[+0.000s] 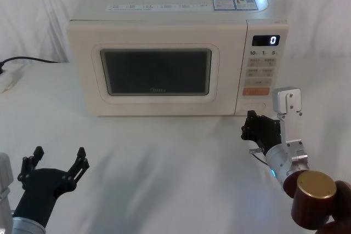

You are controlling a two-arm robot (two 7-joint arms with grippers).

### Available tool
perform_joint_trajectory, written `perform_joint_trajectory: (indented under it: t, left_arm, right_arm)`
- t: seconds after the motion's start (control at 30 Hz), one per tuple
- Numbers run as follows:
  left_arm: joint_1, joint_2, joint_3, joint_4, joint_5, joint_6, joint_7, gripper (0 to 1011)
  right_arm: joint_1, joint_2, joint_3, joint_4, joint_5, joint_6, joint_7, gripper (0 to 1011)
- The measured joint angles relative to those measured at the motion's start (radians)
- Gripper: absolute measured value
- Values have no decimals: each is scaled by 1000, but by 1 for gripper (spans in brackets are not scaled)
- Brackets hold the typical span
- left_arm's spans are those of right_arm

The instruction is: Press the button to open the microwave door with one hand; close the microwave door with the other hand.

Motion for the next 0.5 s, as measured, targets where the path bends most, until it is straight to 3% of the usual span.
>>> perform_joint_trajectory:
  t: [0.5]
  left_arm:
    - [0,0,0,0,0,0,0,1001]
  right_arm:
    - [48,-17,24,81,1,-39,-19,0]
